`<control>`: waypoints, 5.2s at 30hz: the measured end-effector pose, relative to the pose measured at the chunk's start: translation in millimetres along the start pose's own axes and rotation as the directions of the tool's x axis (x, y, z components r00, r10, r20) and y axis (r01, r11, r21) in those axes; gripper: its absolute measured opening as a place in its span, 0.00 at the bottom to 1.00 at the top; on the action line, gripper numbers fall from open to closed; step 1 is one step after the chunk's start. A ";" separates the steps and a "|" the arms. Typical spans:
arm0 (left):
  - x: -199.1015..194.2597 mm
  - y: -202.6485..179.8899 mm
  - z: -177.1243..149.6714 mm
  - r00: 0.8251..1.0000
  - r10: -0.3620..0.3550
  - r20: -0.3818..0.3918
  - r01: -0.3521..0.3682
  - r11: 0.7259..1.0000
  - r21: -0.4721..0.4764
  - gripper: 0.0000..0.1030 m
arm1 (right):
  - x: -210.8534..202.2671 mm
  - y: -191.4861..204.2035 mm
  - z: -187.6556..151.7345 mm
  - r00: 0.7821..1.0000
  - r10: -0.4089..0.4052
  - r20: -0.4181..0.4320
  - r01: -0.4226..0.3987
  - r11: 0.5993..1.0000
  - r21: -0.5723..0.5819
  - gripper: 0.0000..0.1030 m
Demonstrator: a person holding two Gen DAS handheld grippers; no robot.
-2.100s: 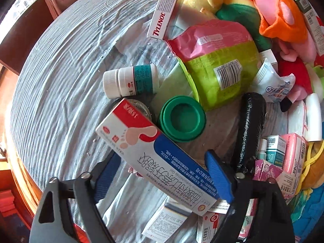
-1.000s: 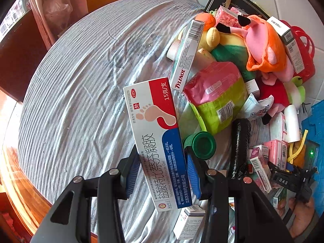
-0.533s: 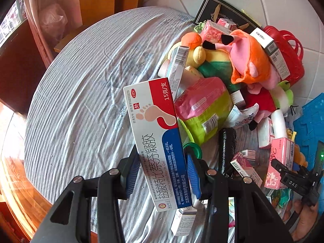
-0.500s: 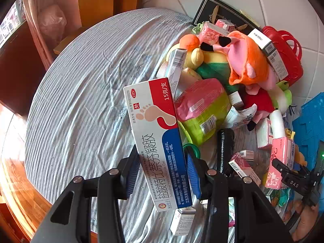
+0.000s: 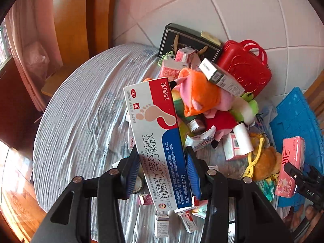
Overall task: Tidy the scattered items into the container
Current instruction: 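Carry both held items over the blue crate and open both tools to drop them, then withdraw both tools from the crate back over the cluttered table, then grasp the white Tylenol box with the left tool while the right tool grasps the white paper roll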
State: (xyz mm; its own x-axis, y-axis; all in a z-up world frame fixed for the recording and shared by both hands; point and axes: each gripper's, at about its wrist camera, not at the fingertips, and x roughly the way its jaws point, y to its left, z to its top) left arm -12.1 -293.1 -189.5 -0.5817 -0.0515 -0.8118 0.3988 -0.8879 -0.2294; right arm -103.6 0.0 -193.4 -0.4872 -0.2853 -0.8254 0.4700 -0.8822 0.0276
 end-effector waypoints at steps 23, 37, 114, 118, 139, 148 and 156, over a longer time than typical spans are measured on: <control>-80.5 -198.2 43.0 0.977 -0.096 0.188 0.062 0.982 0.181 0.41 | -150.7 -127.9 15.7 0.959 0.056 0.276 -0.071 0.996 0.045 0.90; -88.0 -393.9 47.2 0.954 -0.243 0.174 0.174 0.925 0.339 0.41 | -216.4 -291.9 3.7 0.925 -0.051 0.377 -0.018 0.984 0.176 0.90; -17.7 -239.0 4.7 0.998 0.039 0.042 -0.044 0.990 0.137 1.00 | -141.7 -188.8 32.6 0.951 0.160 0.263 -0.138 0.985 -0.102 1.00; -9.9 -171.6 7.5 0.995 0.096 0.022 -0.097 0.993 0.072 1.00 | -100.8 -132.0 38.2 0.956 0.204 0.212 -0.173 0.973 -0.155 1.00; 56.2 10.5 22.4 0.982 0.175 -0.069 -0.176 0.984 -0.017 1.00 | 48.8 -5.5 40.6 0.990 0.136 0.026 -0.128 0.972 -0.196 1.00; 133.2 45.7 22.3 0.971 0.209 -0.117 -0.211 0.977 -0.010 0.90 | 131.5 14.6 33.0 0.999 0.040 -0.034 -0.047 0.969 -0.243 1.00; 173.2 57.5 26.5 0.969 0.196 -0.148 -0.200 0.980 -0.013 0.81 | 196.4 -7.6 35.0 0.993 -0.072 -0.098 0.050 0.976 -0.214 0.99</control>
State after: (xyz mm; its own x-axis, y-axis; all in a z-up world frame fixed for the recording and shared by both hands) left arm -108.7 -365.3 -329.0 -0.3806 -0.1563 -0.9114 0.5164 -0.8535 -0.0693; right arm -228.6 -62.4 -336.0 -0.4451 -0.1826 -0.8766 0.5915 -0.7949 -0.1348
